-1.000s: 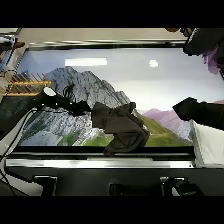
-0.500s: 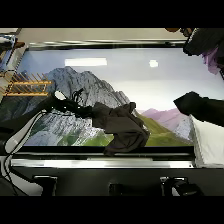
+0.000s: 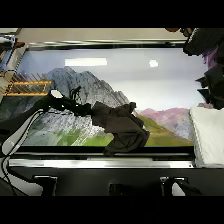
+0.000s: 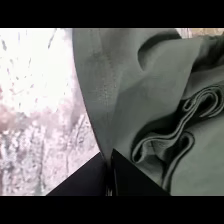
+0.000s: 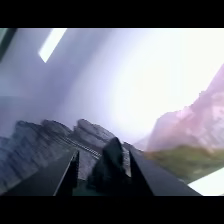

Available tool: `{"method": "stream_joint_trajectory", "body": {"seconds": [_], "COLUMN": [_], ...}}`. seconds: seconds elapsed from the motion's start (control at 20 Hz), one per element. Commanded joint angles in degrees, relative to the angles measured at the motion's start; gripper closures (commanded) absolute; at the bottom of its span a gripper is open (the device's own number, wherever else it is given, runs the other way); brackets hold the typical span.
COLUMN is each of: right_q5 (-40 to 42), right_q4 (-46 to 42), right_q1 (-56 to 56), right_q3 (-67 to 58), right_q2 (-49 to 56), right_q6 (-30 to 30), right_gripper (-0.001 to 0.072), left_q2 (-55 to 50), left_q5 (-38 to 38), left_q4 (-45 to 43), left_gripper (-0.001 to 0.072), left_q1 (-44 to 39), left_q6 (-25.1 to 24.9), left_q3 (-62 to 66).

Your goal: Fold the clothes and pants, and hang the long-sleeved shirts on hangers.

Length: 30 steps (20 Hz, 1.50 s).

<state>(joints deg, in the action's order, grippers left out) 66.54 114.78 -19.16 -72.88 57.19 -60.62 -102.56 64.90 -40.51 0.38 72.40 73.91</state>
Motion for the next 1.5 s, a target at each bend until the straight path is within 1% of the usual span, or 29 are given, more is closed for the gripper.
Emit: {"method": "stream_joint_trajectory", "body": {"seconds": [0.0, 0.05, 0.1, 0.15, 0.4, 0.5, 0.6, 0.9, 0.95, 1.0, 1.05, 1.1, 1.15, 1.3, 1.45], "right_q5": [12.9, 14.8, 14.8, 13.7, 10.1, 9.6, 9.4, 6.6, 6.4, 6.4, 6.4, 6.5, 6.3, 2.7, -1.7], "right_q4": [13.7, 15.3, 16.5, 18.1, 19.8, 19.8, 19.8, 19.1, 18.5, 17.5, 17.1, 17.2, 17.6, 17.7, 16.8], "right_q1": [-8.7, -7.4, -5.6, -3.5, 6.9, 9.9, 12.5, 16.9, 17.3, 17.7, 18.1, 18.4, 18.3, 18.3, 18.3], "right_q3": [0.5, 1.6, 3.1, 4.6, 5.9, 5.9, 5.9, 6.1, 6.5, 6.9, 7.3, 7.4, 7.4, 7.4, 7.3], "right_q2": [15.3, 19.6, 22.9, 25.9, 36.6, 38.9, 40.6, 41.3, 41.3, 41.3, 41.3, 41.3, 41.0, 36.5, 27.8], "right_q6": [-25.7, -30.4, -33.8, -36.0, -42.4, -43.7, -43.8, -43.4, -43.0, -42.9, -42.8, -42.9, -42.9, -42.8, -42.0], "right_gripper": [0.0272, 0.0267, 0.0267, 0.0267, 0.0267, 0.0267, 0.0267, 0.0269, 0.0289, 0.0328, 0.0389, 0.0548, 0.067, 0.0676, 0.0676], "left_q2": [0.2, 0.2, 0.2, 0.2, 0.2, 0.2, 0.2, 0.2, 0.2, 0.2, 0.2, 0.2, 0.2, 1.2, 4.4], "left_q5": [1.3, 1.6, 1.9, 1.9, 1.9, 1.9, 1.9, 1.9, 1.8, 1.7, 1.7, 1.7, 1.7, 1.7, 1.7], "left_q4": [0.0, 0.1, 0.1, 0.0, 0.1, 0.1, 0.0, 0.0, 0.0, 0.0, 0.0, 0.0, 0.0, 0.0, 0.0], "left_gripper": [0.0691, 0.0691, 0.069, 0.0691, 0.0691, 0.0691, 0.0691, 0.0691, 0.069, 0.0691, 0.0691, 0.0691, 0.0691, 0.0694, 0.0695], "left_q1": [0.1, 0.1, 0.1, 0.1, 0.1, 0.1, 0.1, 0.1, 0.1, 0.1, 0.1, 0.1, 0.1, 0.6, 1.6], "left_q6": [1.1, 1.3, 1.8, 2.2, 2.6, 2.6, 2.6, 2.6, 2.6, 2.6, 2.6, 2.6, 2.6, 2.6, 2.6], "left_q3": [0.0, 0.0, 0.0, 0.0, 0.0, 0.0, 0.0, 0.0, 0.0, 0.0, 0.0, 0.0, 0.0, 0.3, 4.8]}}
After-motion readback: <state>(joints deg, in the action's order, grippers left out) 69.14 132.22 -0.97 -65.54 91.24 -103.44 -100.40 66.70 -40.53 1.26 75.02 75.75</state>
